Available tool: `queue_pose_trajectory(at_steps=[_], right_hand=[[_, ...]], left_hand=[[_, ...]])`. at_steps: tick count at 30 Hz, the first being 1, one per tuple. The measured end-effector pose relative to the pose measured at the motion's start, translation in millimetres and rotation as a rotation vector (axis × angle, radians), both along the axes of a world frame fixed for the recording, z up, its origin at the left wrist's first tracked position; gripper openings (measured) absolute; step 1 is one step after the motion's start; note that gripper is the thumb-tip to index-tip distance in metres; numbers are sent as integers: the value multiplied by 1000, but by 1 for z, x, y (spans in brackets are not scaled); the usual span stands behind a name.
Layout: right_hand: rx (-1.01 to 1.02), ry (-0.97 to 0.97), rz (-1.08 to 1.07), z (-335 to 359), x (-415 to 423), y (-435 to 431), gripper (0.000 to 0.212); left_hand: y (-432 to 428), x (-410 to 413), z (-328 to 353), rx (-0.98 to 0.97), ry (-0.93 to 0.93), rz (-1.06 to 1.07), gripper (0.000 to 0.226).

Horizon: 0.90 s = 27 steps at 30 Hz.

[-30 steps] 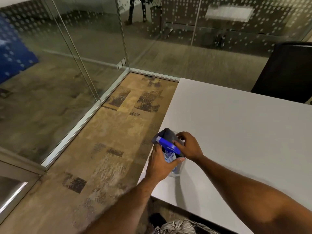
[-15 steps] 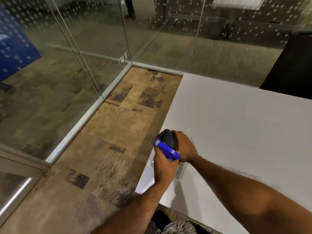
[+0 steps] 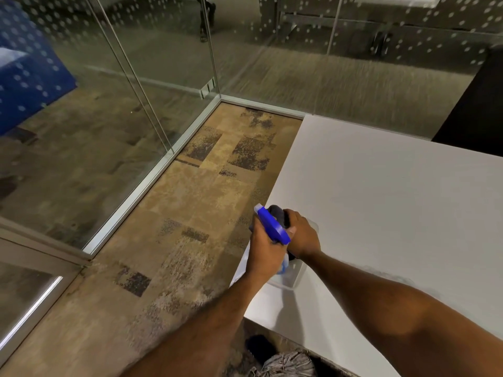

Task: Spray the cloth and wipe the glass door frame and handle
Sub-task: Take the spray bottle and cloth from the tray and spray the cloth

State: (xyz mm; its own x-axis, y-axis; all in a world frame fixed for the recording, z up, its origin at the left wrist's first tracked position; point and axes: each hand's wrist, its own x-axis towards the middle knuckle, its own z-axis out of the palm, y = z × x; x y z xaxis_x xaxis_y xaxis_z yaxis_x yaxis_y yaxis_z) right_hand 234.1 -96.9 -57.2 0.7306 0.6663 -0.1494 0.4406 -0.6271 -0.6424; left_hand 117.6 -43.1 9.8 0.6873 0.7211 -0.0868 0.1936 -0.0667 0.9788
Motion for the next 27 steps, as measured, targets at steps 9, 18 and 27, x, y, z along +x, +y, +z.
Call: queue_pose_trajectory(at_steps=[9, 18, 27], right_hand=[[186, 43, -129, 6, 12, -6, 35], [216, 128, 16, 3, -10, -23, 58], [196, -58, -142, -14, -49, 2, 88]], left_hand=[[25, -26, 71, 91, -184, -169, 35], [41, -73, 84, 172, -209, -159, 28], [49, -105, 69, 219, -166, -65, 26]])
